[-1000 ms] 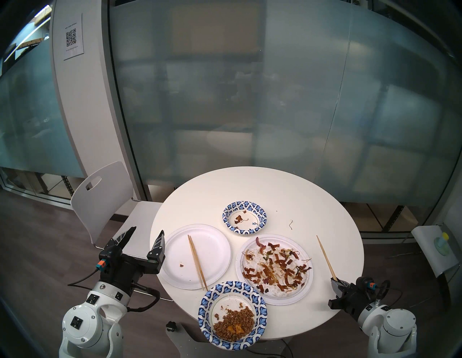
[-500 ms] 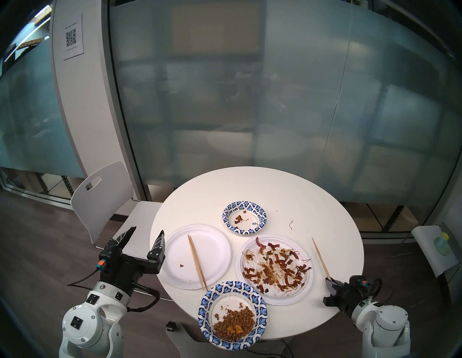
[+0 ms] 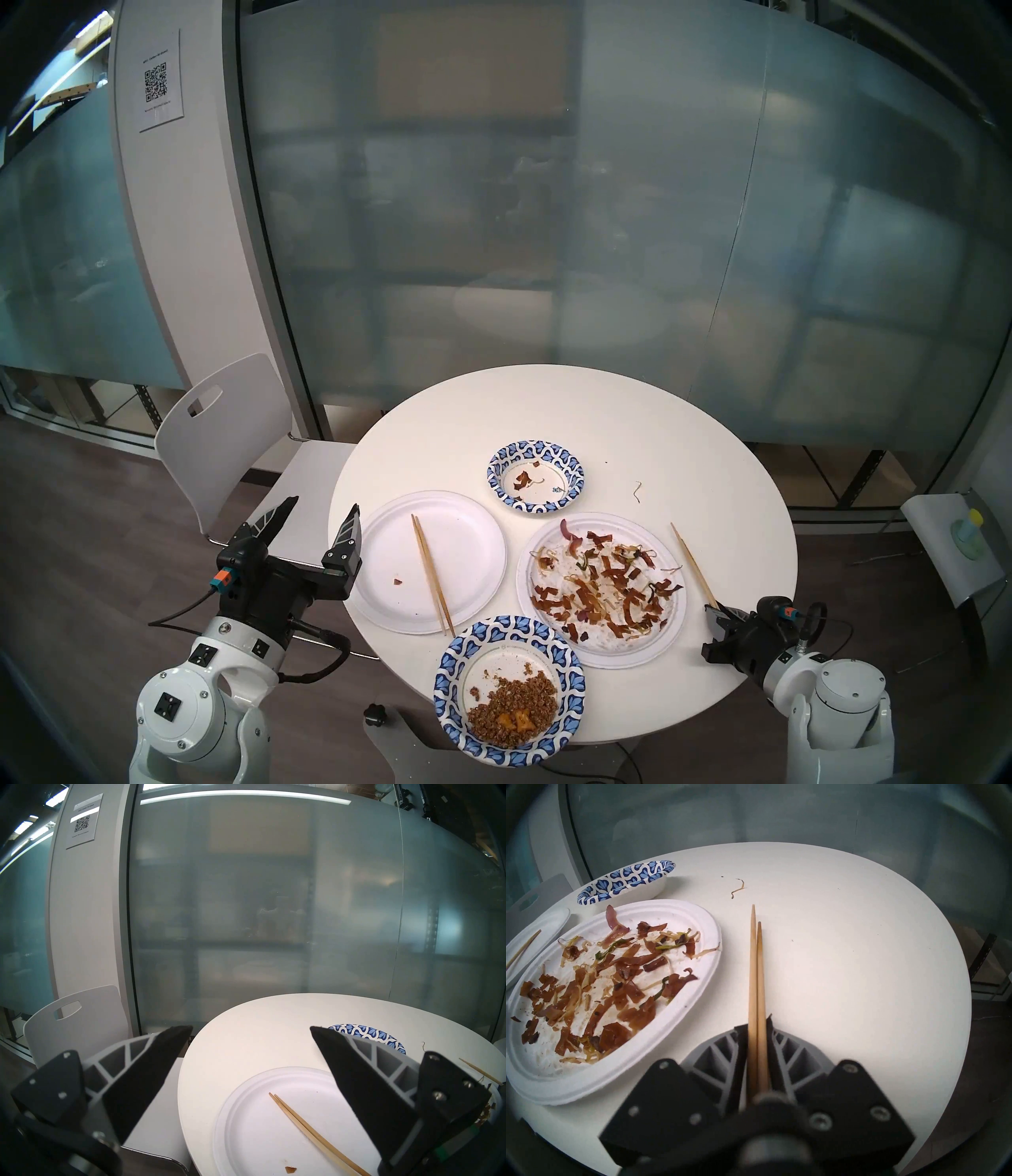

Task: Stack the plates into one stack

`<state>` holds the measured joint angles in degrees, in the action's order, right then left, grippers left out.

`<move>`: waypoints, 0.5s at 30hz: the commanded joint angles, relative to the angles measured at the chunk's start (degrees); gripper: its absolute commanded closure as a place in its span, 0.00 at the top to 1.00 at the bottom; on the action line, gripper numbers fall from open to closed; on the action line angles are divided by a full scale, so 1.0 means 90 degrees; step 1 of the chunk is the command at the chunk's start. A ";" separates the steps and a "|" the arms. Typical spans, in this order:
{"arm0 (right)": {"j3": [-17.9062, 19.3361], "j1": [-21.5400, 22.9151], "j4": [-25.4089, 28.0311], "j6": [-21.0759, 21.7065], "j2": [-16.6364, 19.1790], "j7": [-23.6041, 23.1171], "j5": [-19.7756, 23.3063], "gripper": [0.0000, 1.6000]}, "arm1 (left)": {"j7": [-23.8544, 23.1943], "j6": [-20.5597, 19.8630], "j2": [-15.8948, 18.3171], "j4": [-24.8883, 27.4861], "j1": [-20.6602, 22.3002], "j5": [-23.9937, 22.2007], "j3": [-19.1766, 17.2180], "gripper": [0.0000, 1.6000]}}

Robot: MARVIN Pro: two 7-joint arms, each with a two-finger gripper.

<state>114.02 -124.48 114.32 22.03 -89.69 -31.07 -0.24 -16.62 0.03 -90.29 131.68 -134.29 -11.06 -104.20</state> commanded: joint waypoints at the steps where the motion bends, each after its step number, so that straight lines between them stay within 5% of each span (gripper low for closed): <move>1: -0.0043 -0.0021 0.0163 0.0006 0.0054 -0.0001 -0.0084 0.47 | 0.0004 0.0007 -0.0005 0.0131 -0.0009 0.0001 -0.0006 1.00; 12: -0.0011 -0.0201 0.0473 0.0051 0.0079 -0.0046 -0.0253 0.80 | 0.0003 0.0008 -0.0004 0.0130 -0.0008 0.0000 -0.0006 1.00; 15: 0.0019 -0.0275 0.0649 0.0040 0.0057 -0.0081 -0.0239 0.83 | 0.0003 0.0009 -0.0004 0.0128 -0.0007 0.0000 -0.0006 1.00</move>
<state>113.60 -125.93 116.27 22.20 -89.05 -31.27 -2.95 -16.62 0.03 -90.29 131.69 -134.29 -11.06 -104.20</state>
